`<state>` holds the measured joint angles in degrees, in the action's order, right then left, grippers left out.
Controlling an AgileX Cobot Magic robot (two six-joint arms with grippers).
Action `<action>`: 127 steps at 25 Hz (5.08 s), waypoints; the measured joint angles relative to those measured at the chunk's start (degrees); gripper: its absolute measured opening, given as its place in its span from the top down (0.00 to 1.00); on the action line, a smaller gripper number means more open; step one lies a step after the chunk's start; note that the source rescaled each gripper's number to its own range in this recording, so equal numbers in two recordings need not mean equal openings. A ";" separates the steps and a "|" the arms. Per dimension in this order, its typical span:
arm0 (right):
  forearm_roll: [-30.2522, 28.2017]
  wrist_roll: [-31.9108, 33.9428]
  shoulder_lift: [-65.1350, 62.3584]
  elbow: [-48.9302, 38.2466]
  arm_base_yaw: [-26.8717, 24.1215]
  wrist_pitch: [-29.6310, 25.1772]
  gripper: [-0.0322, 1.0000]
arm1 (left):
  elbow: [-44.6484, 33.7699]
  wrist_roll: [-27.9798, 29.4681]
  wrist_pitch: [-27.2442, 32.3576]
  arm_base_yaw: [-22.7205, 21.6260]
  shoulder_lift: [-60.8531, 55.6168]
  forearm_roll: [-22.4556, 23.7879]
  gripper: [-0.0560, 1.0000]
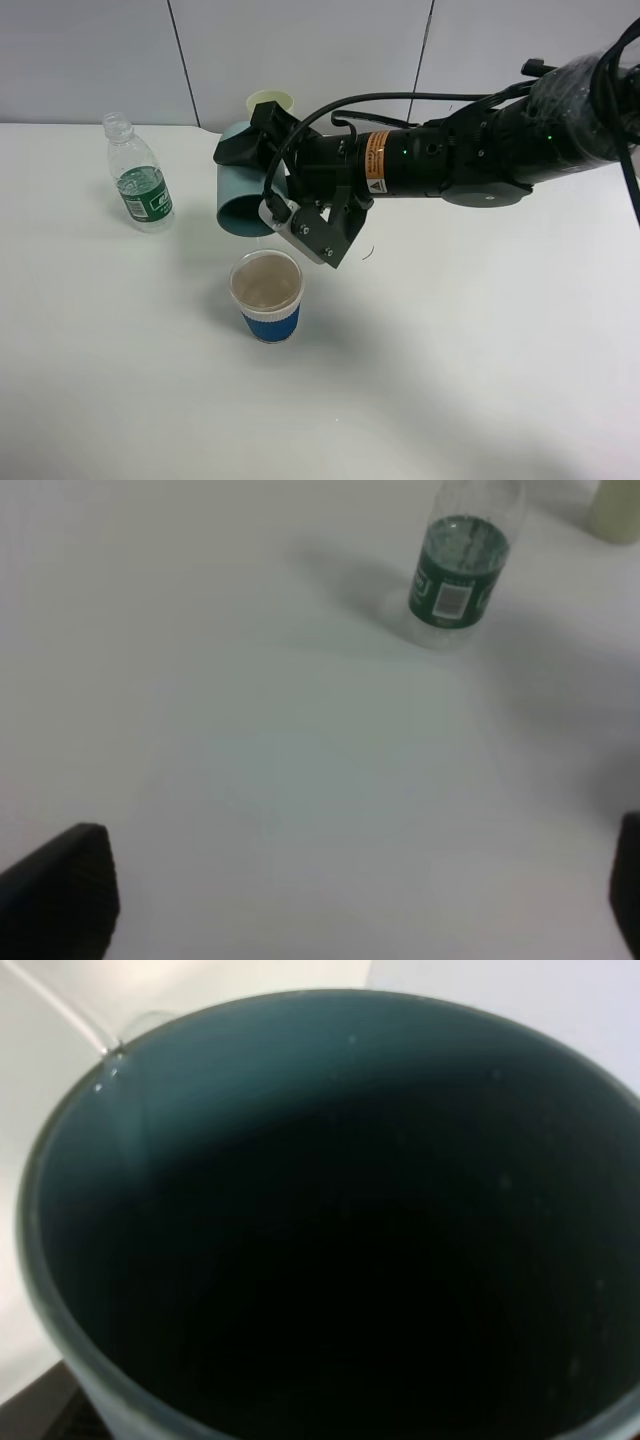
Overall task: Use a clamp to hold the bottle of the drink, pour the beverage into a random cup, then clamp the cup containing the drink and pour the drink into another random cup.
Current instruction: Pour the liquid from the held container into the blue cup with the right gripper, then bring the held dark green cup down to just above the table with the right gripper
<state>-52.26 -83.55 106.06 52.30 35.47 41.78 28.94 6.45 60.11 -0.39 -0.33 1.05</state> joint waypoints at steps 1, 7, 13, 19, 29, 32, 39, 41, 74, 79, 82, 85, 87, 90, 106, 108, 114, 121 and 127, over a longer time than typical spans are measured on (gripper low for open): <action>0.00 -0.10 0.00 0.00 0.00 0.00 0.97 | 0.00 0.00 0.00 0.00 0.00 0.00 0.00; 0.48 1.85 0.00 0.00 0.20 0.01 0.97 | 0.00 0.00 0.00 0.00 0.00 0.00 0.00; 4.06 12.51 0.00 0.00 0.20 0.07 0.97 | 0.00 0.00 0.00 0.00 0.00 0.00 0.00; 12.47 29.97 -0.11 0.00 0.20 0.19 0.97 | 0.00 0.00 0.00 0.00 0.00 0.00 0.00; 26.77 65.59 -0.11 0.00 -1.78 4.72 0.97 | 0.00 0.00 0.00 0.00 0.00 0.00 0.00; 33.14 73.31 -0.11 0.00 -2.40 4.67 0.97 | 0.00 0.00 0.00 0.00 0.00 0.00 0.00; 42.88 83.06 -0.11 -0.66 -2.61 1.32 0.97 | 0.00 0.00 0.00 0.00 0.00 0.00 0.00; 45.06 83.24 -0.11 -2.51 -2.61 2.00 0.97 | 0.00 0.00 0.00 0.00 0.00 0.00 0.00; 55.42 73.28 8.85 -20.99 -2.61 20.74 0.97 | 0.00 0.00 0.00 0.00 0.00 0.00 0.00; 55.42 75.11 8.85 -20.99 -2.61 20.97 0.97 | 0.00 0.00 0.00 0.00 0.00 0.00 0.00; 55.42 75.47 8.85 -20.99 -2.64 20.78 0.97 | 0.00 0.00 0.00 0.00 0.00 0.00 0.00; 55.46 75.65 8.85 -20.99 -2.64 19.93 0.97 | 0.00 0.00 0.00 0.00 0.00 0.00 0.00; 55.54 76.44 8.85 -20.99 -2.64 19.43 0.97 | 0.00 0.00 0.00 0.00 0.00 0.00 0.00; 55.77 77.10 8.85 -20.99 -2.64 18.60 0.97 | 0.00 0.00 0.00 0.00 0.00 0.00 0.00; 56.56 77.52 8.87 -17.91 -2.64 11.90 0.97 | 0.00 0.00 0.00 0.00 0.00 0.00 0.00; 56.06 77.52 8.87 -17.70 -2.64 11.90 0.97 | 0.00 0.00 0.00 0.00 0.00 0.00 0.00; 54.49 77.52 8.87 -17.70 -2.64 10.31 0.97 | 0.00 0.00 0.00 0.00 0.00 0.00 0.00; 52.57 77.52 8.87 -17.70 -2.64 9.89 0.97 | 0.00 0.00 0.00 0.00 0.00 0.00 0.00; 49.38 77.52 11.73 -16.98 -2.64 10.51 0.97 | 0.00 0.00 0.00 0.00 0.00 0.00 0.00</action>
<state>-2.88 -6.02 117.79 35.33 32.83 52.29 28.94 6.45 60.11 -0.39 -0.33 1.05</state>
